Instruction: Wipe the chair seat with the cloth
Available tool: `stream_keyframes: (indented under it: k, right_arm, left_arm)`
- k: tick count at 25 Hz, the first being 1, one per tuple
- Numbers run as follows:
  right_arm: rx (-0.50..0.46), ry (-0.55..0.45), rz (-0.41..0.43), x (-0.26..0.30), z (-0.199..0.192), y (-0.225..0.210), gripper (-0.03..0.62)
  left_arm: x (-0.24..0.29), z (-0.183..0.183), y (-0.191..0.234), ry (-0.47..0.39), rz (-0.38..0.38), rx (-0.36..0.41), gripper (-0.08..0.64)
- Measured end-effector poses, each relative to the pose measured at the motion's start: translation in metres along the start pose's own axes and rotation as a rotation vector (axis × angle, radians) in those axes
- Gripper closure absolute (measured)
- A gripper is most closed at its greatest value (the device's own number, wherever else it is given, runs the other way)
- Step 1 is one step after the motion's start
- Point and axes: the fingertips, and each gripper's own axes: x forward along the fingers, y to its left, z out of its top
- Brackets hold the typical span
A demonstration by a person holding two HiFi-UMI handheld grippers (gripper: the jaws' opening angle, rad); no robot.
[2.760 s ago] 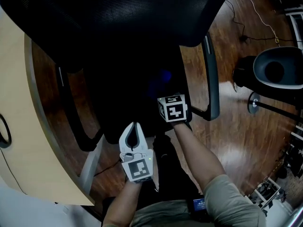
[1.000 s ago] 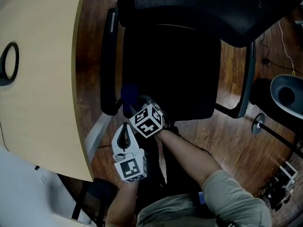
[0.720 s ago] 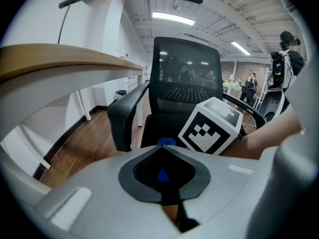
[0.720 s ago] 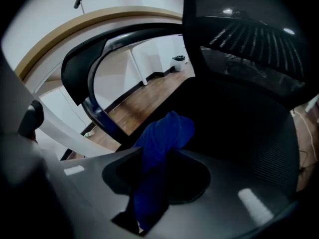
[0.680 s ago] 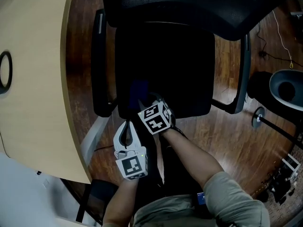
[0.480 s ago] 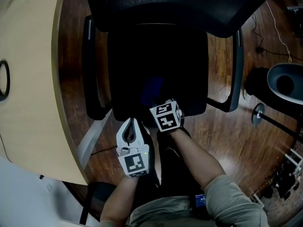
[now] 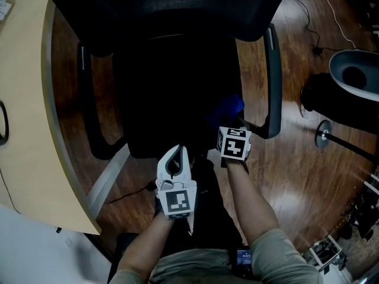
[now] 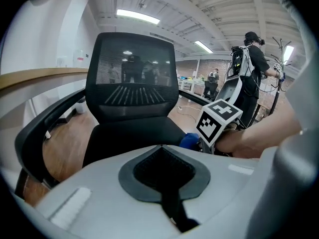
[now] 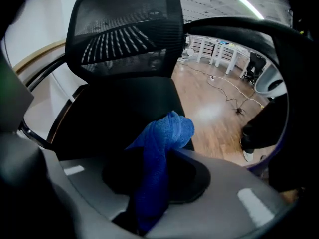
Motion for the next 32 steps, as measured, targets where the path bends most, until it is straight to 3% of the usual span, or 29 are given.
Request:
stream_keyframes:
  k: [9, 13, 18, 21, 25, 32]
  right_arm:
    - [0.104, 0.04, -0.047, 0.005, -0.031, -0.031, 0.483]
    - [0.132, 0.053, -0.041, 0.009, -0.036, -0.034, 0.483]
    - [0.088, 0.007, -0.024, -0.008, -0.022, -0.02, 0.483]
    - [0.008, -0.065, 0.068, -0.022, -0.003, 0.023, 0.482]
    - [-0.18, -0.129, 0.219, -0.041, 0.011, 0.116, 0.48]
    - [-0.444, -0.069, 0.481, -0.072, -0.041, 0.283, 0.48]
  left_arm:
    - [0.023, -0.007, -0.034, 0.015, -0.044, 0.005, 0.555]
    - [0.021, -0.014, -0.026, 0.026, -0.022, -0.006, 0.555]
    - [0.002, -0.011, 0.005, 0.022, 0.029, -0.036, 0.555]
    - [-0.017, -0.015, 0.034, 0.015, 0.079, -0.063, 0.555]
    - [-0.046, -0.032, 0.076, 0.024, 0.14, -0.084, 0.555]
    - [-0.107, -0.062, 0.132, 0.045, 0.226, -0.106, 0.555]
